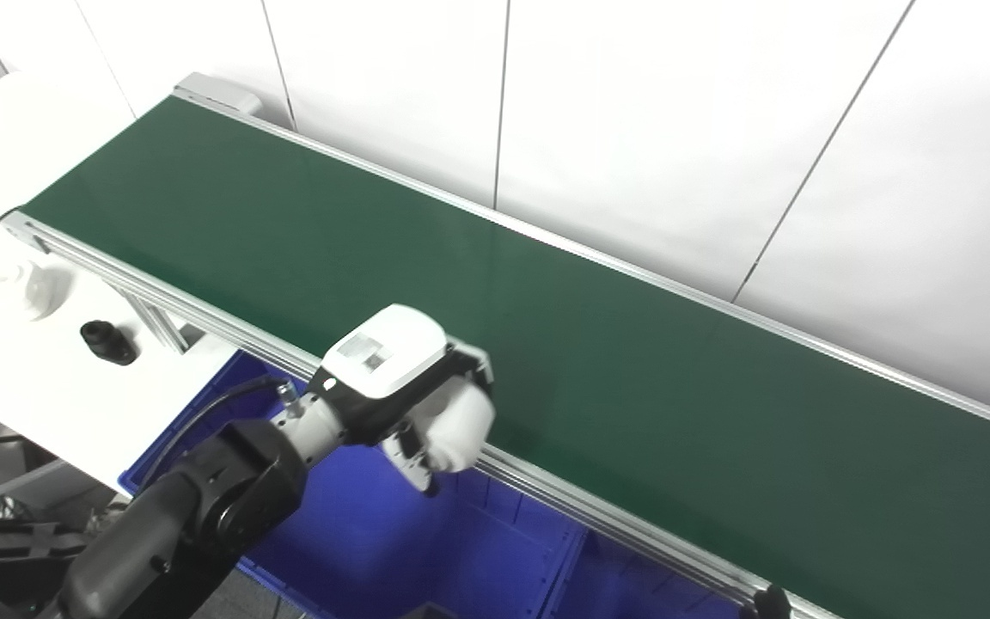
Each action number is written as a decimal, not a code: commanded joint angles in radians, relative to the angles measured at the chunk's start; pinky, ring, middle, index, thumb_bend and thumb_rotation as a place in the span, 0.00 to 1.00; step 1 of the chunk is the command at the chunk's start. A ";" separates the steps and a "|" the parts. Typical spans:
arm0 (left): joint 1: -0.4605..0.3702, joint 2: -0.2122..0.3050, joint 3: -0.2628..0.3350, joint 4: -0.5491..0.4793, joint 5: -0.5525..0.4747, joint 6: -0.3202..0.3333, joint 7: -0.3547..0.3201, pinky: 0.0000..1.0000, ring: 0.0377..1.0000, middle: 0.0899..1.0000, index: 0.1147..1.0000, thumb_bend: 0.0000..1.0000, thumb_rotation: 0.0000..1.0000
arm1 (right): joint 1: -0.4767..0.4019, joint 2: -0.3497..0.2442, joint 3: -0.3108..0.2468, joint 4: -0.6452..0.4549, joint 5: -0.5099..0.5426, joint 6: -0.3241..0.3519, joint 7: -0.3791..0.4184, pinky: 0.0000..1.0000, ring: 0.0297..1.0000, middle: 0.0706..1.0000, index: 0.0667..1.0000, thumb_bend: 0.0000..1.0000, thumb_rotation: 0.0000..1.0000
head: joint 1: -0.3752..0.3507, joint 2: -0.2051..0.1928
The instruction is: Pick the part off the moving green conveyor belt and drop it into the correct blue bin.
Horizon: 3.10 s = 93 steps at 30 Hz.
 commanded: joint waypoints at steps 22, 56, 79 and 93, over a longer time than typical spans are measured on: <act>0.063 0.125 0.195 0.058 -0.073 0.086 -0.065 0.41 0.43 0.49 0.39 0.50 0.00 | 0.025 0.039 0.032 -0.038 -0.033 0.004 0.004 1.00 1.00 1.00 1.00 0.52 1.00 | -0.025 0.006; 0.016 -0.157 0.423 -0.408 -0.508 0.377 -0.587 0.76 0.87 0.90 0.89 0.87 0.80 | 0.045 0.071 0.055 -0.054 -0.087 0.020 -0.017 1.00 1.00 1.00 1.00 0.58 1.00 | -0.298 0.054; 0.295 -0.375 0.125 0.000 -0.808 -0.065 -0.204 1.00 1.00 1.00 1.00 0.76 1.00 | 0.042 0.269 0.203 -0.051 -0.290 0.116 -0.186 0.96 0.91 0.97 1.00 0.78 0.84 | -0.880 0.183; 0.306 -0.365 0.039 0.003 -0.784 -0.145 -0.074 1.00 1.00 1.00 1.00 0.87 0.99 | 0.042 0.212 0.170 -0.131 -0.245 0.169 -0.170 0.97 0.94 0.98 1.00 0.76 0.83 | -0.742 0.201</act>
